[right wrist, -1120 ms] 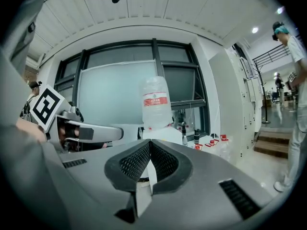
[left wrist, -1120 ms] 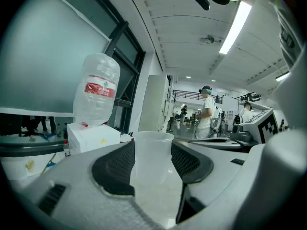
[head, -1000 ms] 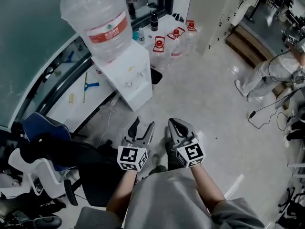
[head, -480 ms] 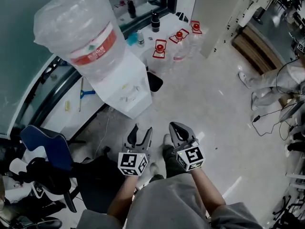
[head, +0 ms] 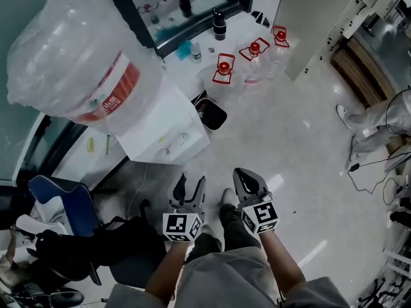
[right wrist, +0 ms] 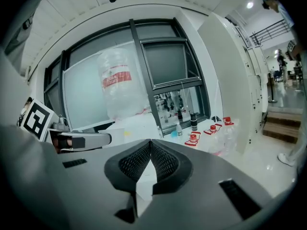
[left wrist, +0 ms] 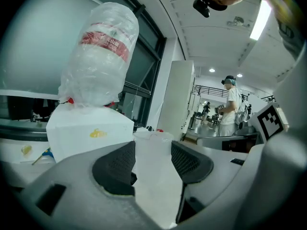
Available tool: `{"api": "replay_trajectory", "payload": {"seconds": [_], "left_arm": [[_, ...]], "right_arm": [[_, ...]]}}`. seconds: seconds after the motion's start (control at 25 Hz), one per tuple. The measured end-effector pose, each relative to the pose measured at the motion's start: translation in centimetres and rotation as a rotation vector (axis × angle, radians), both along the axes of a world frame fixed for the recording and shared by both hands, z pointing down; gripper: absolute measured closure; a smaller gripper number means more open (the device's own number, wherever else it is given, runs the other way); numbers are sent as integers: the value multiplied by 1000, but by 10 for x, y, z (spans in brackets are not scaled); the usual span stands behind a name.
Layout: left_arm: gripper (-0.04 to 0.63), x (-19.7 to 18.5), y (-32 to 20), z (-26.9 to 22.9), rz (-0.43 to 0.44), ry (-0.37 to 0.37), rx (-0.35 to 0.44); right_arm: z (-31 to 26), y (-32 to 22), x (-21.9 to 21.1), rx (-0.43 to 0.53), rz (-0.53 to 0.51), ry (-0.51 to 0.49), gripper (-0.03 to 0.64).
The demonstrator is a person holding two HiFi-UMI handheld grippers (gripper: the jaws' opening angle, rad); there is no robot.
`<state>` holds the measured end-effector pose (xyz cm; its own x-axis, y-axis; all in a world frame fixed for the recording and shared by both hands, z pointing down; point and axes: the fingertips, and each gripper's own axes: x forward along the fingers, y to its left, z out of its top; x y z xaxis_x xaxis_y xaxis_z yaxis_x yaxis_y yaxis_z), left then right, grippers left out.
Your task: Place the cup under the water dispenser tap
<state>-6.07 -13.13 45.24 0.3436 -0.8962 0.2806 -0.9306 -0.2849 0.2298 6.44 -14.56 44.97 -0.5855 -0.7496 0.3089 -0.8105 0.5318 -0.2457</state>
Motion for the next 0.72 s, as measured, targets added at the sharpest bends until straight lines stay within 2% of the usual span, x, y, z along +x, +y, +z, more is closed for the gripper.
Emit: {"api": "replay_trajectory", "payload": {"seconds": [0.28, 0.48, 0.72], "left_arm": [[364, -14, -30, 51, -73, -19, 13], [364, -22, -36, 87, -61, -30, 10], [364, -34, -44, 135, -84, -78, -2]], "right_arm": [[54, -27, -16, -54, -26, 10, 606], [85, -35, -25, -62, -1, 11, 604], [121, -38, -31, -77, 28, -3, 604]]}}
